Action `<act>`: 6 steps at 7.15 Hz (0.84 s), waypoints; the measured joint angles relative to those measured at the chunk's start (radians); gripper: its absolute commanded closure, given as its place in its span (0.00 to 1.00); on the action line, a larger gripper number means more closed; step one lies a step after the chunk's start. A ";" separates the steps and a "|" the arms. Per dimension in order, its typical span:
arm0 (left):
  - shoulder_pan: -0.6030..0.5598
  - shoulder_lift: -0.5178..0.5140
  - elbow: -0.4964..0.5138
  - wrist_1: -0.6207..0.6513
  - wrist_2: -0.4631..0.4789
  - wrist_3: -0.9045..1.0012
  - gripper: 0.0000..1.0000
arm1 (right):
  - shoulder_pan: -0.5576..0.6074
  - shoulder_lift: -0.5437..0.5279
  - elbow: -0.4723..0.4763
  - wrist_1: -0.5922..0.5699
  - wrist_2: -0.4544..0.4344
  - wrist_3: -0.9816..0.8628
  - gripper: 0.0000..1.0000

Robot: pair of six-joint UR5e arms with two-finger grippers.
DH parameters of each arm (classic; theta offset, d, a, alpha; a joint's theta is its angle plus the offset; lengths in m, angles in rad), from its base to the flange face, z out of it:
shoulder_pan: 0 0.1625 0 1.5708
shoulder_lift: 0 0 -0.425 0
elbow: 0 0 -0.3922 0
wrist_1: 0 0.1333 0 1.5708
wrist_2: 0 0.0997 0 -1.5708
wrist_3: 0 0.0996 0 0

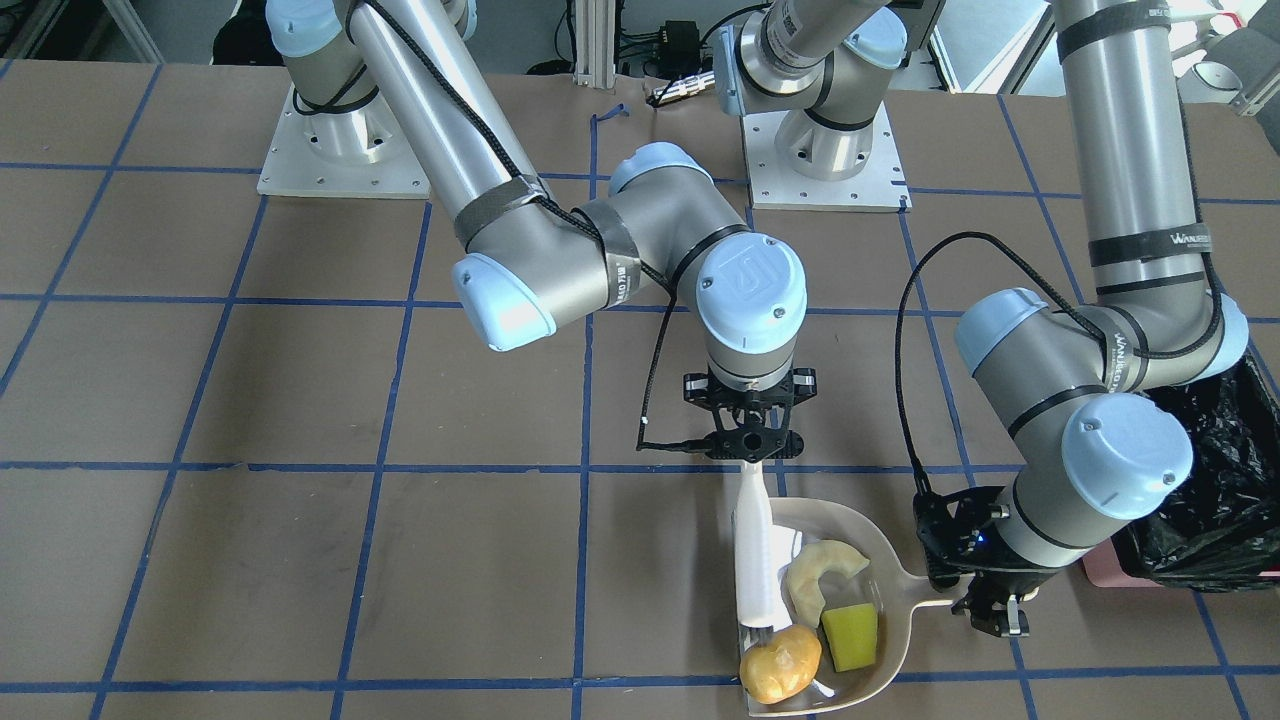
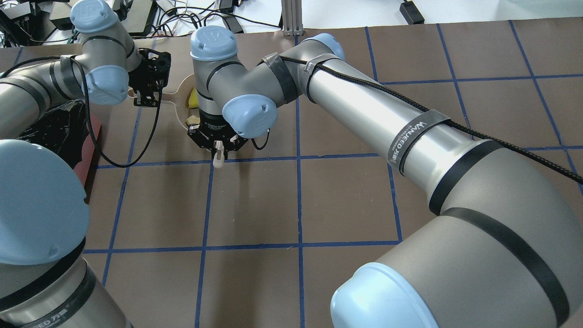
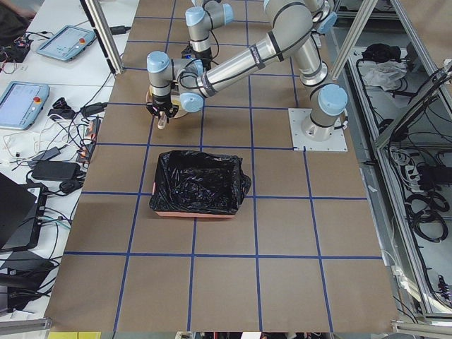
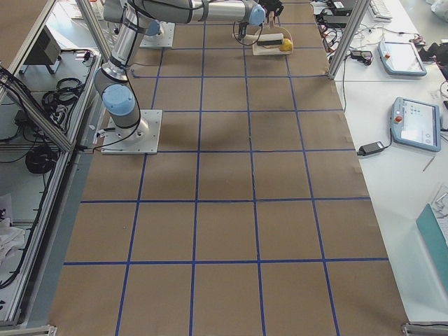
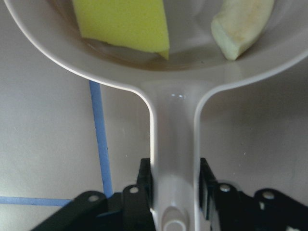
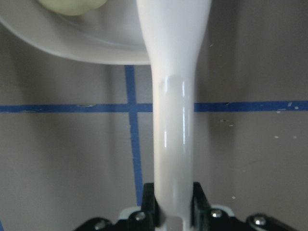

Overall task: Sweep and dump trash into bin
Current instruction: 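Sweep the potato with the brush into the dustpan, then lift the dustpan toward the trash bag while the right gripper returns the brush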

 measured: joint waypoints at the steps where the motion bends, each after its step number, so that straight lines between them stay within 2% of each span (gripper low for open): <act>1: 0.000 -0.001 0.000 0.001 -0.005 0.000 0.84 | -0.039 -0.030 0.017 0.035 -0.014 -0.032 1.00; 3: 0.003 -0.003 0.000 0.000 -0.028 -0.002 0.88 | -0.132 -0.085 0.047 0.094 -0.031 -0.112 1.00; 6: 0.013 0.017 0.002 -0.005 -0.062 -0.010 0.94 | -0.290 -0.106 0.115 0.112 -0.110 -0.187 1.00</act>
